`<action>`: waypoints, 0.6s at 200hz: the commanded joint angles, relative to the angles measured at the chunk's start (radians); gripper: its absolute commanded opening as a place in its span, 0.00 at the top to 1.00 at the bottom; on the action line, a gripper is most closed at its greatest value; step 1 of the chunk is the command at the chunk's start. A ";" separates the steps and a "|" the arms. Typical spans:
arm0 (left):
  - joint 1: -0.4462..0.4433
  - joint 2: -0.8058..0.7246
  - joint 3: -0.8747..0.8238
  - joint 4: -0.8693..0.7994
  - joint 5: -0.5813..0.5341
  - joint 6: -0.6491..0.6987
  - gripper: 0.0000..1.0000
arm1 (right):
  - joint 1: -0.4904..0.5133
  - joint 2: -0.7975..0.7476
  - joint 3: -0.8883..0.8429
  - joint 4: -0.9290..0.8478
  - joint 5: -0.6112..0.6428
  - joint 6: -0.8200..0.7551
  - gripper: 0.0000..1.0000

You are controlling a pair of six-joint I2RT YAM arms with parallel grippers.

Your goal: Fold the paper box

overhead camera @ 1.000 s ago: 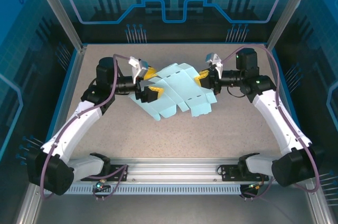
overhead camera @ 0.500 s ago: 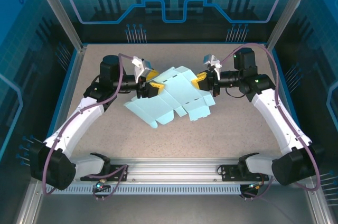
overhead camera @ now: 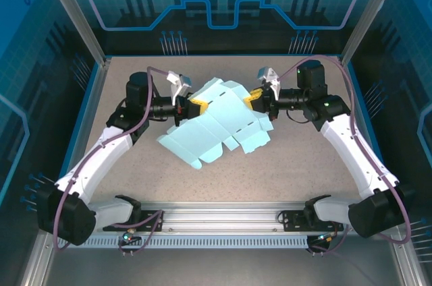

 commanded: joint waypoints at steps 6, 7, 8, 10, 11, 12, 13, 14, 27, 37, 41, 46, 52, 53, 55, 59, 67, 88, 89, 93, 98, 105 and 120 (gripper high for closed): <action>-0.005 -0.048 -0.028 0.113 -0.069 -0.215 0.99 | 0.081 -0.023 -0.026 0.021 0.231 -0.009 1.00; -0.005 -0.049 -0.029 0.116 -0.072 -0.221 0.99 | 0.083 -0.023 -0.027 0.022 0.240 -0.009 1.00; -0.006 -0.048 -0.030 0.118 -0.073 -0.226 1.00 | 0.087 -0.023 -0.027 0.023 0.248 -0.010 1.00; -0.006 -0.048 -0.031 0.122 -0.078 -0.240 1.00 | 0.093 -0.023 -0.029 0.025 0.264 -0.012 1.00; -0.006 -0.046 -0.031 0.124 -0.081 -0.245 1.00 | 0.095 -0.024 -0.029 0.026 0.271 -0.013 1.00; -0.006 -0.046 -0.031 0.126 -0.082 -0.250 1.00 | 0.097 -0.025 -0.029 0.027 0.277 -0.013 1.00; -0.006 -0.046 -0.031 0.127 -0.084 -0.256 1.00 | 0.099 -0.025 -0.030 0.028 0.282 -0.015 1.00; -0.006 -0.045 -0.031 0.128 -0.087 -0.262 1.00 | 0.102 -0.025 -0.031 0.029 0.289 -0.016 1.00; -0.008 -0.031 -0.020 0.111 -0.115 -0.319 1.00 | 0.130 -0.029 -0.044 0.048 0.364 -0.026 1.00; -0.008 -0.017 -0.008 0.077 -0.142 -0.346 1.00 | 0.154 -0.036 -0.060 0.074 0.425 -0.039 1.00; -0.008 -0.014 -0.005 0.066 -0.151 -0.356 1.00 | 0.160 -0.037 -0.068 0.089 0.445 -0.043 1.00; -0.008 -0.007 -0.002 0.056 -0.159 -0.365 1.00 | 0.170 -0.040 -0.077 0.108 0.471 -0.042 1.00; -0.008 0.000 -0.001 0.043 -0.170 -0.371 1.00 | 0.180 -0.041 -0.085 0.125 0.496 -0.041 1.00; -0.008 0.001 0.000 0.040 -0.172 -0.372 1.00 | 0.182 -0.041 -0.086 0.127 0.498 -0.042 1.00; -0.008 0.002 0.001 0.035 -0.176 -0.373 1.00 | 0.186 -0.040 -0.087 0.130 0.504 -0.043 1.00; -0.008 0.005 0.004 0.027 -0.182 -0.375 1.00 | 0.192 -0.039 -0.089 0.135 0.516 -0.047 1.00; -0.008 0.011 0.004 0.023 -0.190 -0.381 1.00 | 0.209 -0.035 -0.092 0.145 0.559 -0.052 1.00; -0.008 0.026 0.006 0.029 -0.205 -0.399 1.00 | 0.270 -0.025 -0.109 0.180 0.700 -0.093 1.00; -0.008 0.027 0.007 0.029 -0.205 -0.399 1.00 | 0.273 -0.025 -0.111 0.182 0.708 -0.096 1.00; -0.008 0.031 0.010 0.029 -0.204 -0.401 1.00 | 0.283 -0.022 -0.116 0.189 0.734 -0.105 1.00; -0.008 0.039 0.015 0.025 -0.205 -0.402 1.00 | 0.296 -0.020 -0.123 0.201 0.766 -0.113 1.00; -0.008 0.050 0.023 0.021 -0.206 -0.408 1.00 | 0.313 -0.020 -0.135 0.223 0.809 -0.121 1.00; -0.008 0.076 0.037 0.008 -0.209 -0.418 1.00 | 0.343 -0.016 -0.158 0.265 0.883 -0.137 1.00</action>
